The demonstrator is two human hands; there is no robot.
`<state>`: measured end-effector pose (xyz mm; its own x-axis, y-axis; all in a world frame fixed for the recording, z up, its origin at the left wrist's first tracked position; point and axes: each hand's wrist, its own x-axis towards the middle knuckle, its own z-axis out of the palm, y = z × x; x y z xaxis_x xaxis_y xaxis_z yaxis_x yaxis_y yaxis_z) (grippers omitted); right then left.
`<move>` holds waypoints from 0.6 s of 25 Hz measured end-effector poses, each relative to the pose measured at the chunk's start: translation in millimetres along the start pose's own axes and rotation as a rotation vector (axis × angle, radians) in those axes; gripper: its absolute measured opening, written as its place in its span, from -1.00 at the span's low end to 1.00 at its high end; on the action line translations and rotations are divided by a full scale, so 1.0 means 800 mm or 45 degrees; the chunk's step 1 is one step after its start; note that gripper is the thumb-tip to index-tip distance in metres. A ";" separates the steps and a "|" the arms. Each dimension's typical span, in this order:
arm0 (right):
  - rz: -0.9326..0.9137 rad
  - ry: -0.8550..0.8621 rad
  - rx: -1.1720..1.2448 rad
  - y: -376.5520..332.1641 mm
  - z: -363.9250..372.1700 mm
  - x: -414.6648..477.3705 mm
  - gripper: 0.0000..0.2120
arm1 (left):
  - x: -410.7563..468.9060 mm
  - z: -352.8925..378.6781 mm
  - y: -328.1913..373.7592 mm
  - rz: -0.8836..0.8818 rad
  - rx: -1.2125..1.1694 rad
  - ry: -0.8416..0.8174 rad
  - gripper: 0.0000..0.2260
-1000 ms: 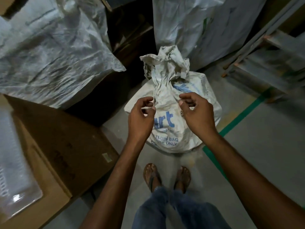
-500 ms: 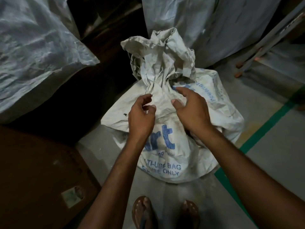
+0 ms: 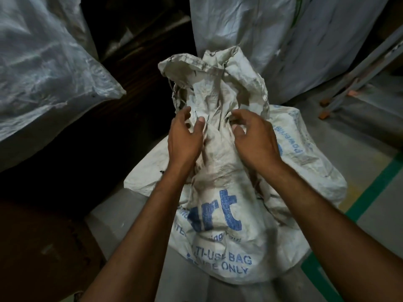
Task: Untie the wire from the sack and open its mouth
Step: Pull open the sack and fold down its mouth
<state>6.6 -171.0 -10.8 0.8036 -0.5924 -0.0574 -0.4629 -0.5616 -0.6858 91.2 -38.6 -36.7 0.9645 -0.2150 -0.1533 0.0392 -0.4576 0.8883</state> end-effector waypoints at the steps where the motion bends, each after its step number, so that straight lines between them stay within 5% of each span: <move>1: -0.013 0.028 0.018 -0.005 -0.001 0.014 -0.61 | 0.014 -0.002 0.011 0.024 -0.013 0.024 -0.52; 5: -0.106 0.086 0.098 -0.031 -0.008 0.061 -0.56 | 0.067 -0.012 0.057 0.216 -0.066 0.110 -0.33; 7: -0.144 0.085 0.100 -0.040 -0.014 0.075 -0.56 | 0.093 -0.013 0.075 0.323 0.299 0.090 -0.31; 10: -0.146 0.065 0.096 -0.039 -0.022 0.081 -0.55 | 0.111 -0.012 0.093 0.298 0.612 0.047 -0.59; 15: 0.055 0.076 0.228 -0.043 -0.050 0.060 -0.74 | 0.050 -0.037 0.095 0.369 0.178 0.053 -0.84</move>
<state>46.2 -203.1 39.0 0.7580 -0.6503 -0.0501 -0.4185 -0.4261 -0.8020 140.4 -56.1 37.4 0.9402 -0.3197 0.1175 -0.2721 -0.4974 0.8238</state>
